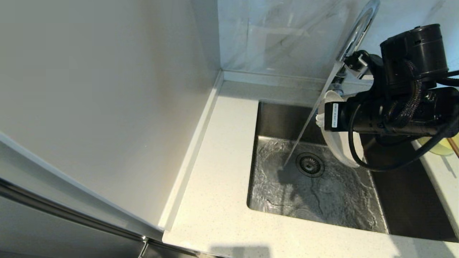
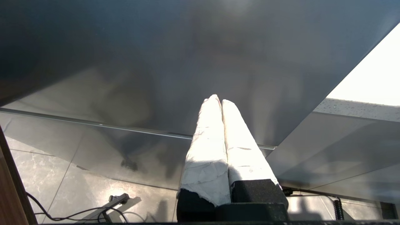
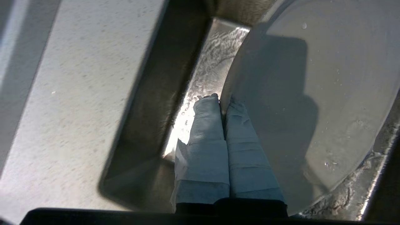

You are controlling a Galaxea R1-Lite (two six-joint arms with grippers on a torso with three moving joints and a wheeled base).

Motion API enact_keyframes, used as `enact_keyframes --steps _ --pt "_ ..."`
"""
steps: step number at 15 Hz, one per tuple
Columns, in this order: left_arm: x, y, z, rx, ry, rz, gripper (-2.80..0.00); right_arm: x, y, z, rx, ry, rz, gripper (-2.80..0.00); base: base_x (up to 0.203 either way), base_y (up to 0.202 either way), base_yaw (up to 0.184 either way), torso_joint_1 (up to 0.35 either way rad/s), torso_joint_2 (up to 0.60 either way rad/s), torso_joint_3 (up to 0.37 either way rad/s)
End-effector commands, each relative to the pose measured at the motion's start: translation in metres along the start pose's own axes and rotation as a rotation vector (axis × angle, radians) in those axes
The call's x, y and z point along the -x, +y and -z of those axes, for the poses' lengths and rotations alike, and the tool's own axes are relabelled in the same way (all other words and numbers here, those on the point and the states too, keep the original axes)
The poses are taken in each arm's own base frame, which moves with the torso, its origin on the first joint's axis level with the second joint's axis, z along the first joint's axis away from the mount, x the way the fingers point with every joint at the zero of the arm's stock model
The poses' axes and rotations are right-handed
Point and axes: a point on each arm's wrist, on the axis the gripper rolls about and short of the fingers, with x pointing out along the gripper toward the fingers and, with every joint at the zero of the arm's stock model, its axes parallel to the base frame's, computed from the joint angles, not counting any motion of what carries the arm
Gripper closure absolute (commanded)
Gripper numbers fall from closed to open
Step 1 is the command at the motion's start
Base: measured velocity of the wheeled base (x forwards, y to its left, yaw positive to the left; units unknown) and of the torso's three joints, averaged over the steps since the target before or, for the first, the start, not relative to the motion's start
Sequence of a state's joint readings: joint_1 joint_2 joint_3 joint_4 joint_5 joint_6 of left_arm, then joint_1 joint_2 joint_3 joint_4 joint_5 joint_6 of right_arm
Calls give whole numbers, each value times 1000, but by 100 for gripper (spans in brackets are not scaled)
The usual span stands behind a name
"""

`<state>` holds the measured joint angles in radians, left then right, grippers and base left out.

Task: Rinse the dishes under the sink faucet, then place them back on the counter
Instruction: Rinse the plate

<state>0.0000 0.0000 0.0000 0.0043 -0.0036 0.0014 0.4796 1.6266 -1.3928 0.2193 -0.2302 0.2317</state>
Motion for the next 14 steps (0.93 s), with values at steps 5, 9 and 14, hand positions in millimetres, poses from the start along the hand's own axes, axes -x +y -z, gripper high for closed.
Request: enact_keyframes --steps 5,9,14 --pt "0 0 0 0 0 1 0 18 17 1 21 -5 -93 0 0 0 0 0 0 0" --pt "0 0 0 0 0 0 0 25 10 15 19 65 -57 0 0 0 0 0 0 0" --pt "0 0 0 0 0 0 0 92 -42 8 -372 7 -177 0 0 0 0 0 0 0"
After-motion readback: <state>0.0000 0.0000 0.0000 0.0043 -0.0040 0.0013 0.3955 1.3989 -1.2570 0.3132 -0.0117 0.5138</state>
